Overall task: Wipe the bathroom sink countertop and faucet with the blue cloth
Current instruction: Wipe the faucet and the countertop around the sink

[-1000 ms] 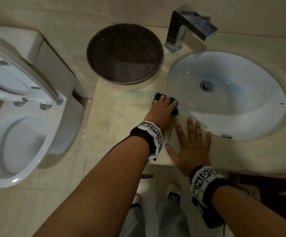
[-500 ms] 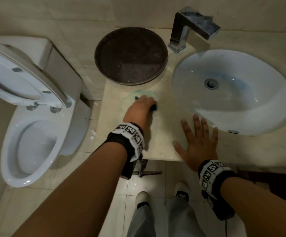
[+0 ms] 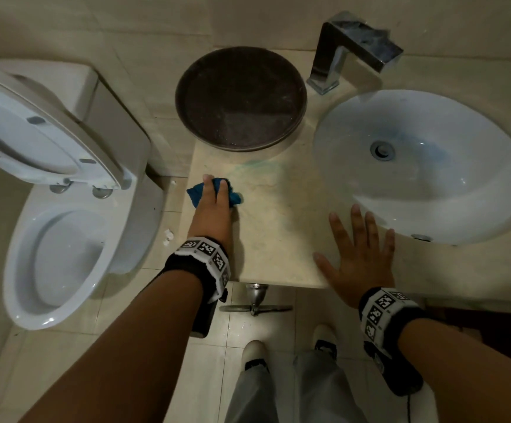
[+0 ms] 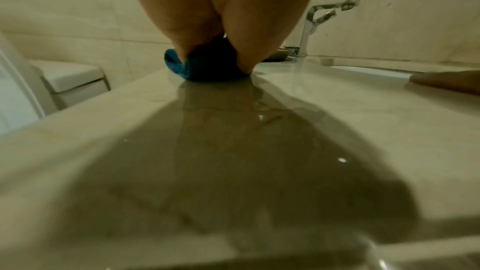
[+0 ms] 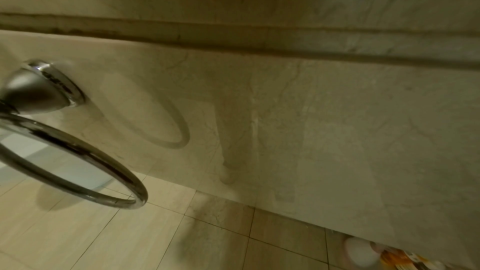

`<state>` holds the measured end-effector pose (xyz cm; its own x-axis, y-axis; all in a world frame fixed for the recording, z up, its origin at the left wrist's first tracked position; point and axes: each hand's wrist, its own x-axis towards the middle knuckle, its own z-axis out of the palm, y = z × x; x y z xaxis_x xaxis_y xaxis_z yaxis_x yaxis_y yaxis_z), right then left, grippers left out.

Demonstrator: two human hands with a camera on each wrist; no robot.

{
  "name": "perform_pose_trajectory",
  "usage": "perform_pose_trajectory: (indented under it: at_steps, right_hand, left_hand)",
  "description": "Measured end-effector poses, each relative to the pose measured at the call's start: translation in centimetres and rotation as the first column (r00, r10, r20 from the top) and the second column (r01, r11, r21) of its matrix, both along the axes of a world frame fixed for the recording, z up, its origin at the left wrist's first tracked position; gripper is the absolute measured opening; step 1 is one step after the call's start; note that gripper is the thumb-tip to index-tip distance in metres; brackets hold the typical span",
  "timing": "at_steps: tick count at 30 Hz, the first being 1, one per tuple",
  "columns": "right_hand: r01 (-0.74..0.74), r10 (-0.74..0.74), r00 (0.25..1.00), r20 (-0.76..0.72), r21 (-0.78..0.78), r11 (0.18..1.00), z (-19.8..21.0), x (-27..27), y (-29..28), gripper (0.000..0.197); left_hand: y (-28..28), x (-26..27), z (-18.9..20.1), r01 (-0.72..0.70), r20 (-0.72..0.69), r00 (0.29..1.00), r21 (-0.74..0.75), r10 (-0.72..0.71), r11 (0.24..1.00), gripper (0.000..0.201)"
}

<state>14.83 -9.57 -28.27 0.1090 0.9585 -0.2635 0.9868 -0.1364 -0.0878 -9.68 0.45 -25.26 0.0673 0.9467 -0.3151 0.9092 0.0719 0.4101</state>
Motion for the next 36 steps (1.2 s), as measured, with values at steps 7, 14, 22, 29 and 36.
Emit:
perform_pose_trajectory:
  at_steps: [7, 14, 22, 29, 36]
  right_hand:
    - [0.015, -0.015, 1.0, -0.021, 0.033, 0.999, 0.0, -0.1, 0.0, 0.078]
    - [0.025, -0.024, 0.999, -0.048, 0.028, 0.999, 0.0, -0.2, 0.1, 0.078]
    - [0.02, -0.019, 0.998, -0.062, 0.013, 1.0, 0.2, -0.1, 0.1, 0.08]
    - [0.018, -0.016, 0.998, -0.066, 0.019, 1.0, 0.0, -0.2, 0.2, 0.081]
    - [0.019, -0.016, 0.998, -0.054, 0.051, 0.999, -0.1, -0.2, 0.2, 0.082]
  left_hand:
    - [3.1, 1.2, -0.4, 0.1, -0.063, 0.993, 0.069, -0.096, 0.993, 0.053]
    - [5.0, 4.4, -0.3, 0.219, -0.036, 0.976, 0.088, -0.216, 0.972, 0.054]
    - [6.6, 7.1, -0.1, 0.348, 0.019, 0.936, 0.076, -0.351, 0.934, 0.054]
    - [6.6, 9.9, -0.5, 0.402, 0.022, 0.914, 0.094, -0.406, 0.911, 0.055]
    - [6.9, 13.1, -1.0, 0.464, 0.013, 0.884, 0.1, -0.468, 0.88, 0.057]
